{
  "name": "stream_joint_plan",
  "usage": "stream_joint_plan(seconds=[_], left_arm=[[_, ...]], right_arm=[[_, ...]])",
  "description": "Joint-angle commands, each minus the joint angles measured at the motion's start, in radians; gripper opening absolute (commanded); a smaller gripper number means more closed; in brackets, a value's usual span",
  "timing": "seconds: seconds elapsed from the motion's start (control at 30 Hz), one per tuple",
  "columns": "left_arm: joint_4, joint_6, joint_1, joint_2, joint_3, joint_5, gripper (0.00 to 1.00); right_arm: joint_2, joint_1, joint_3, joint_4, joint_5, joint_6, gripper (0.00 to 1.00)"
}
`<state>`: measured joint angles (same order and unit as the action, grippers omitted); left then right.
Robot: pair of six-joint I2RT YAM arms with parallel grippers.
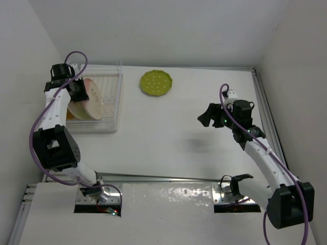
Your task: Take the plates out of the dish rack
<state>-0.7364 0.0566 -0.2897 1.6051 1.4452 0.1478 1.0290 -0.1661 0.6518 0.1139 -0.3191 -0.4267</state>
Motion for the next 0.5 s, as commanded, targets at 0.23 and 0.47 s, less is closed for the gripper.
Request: stream_joint_plan(seconds=[0.23,0.47], left_arm=[[0.038,0.071,0.004,-0.048,0.34,0.022,0.0],[0.009,0.025,0.006,-0.05,0.468,0.16,0.0]], right_arm=[[0.019,-0.003,0.089,-0.006,0.003,-0.001,0.78],[0.091,-0.003,0.177,-0.054,-0.061,-0.046,0.77]])
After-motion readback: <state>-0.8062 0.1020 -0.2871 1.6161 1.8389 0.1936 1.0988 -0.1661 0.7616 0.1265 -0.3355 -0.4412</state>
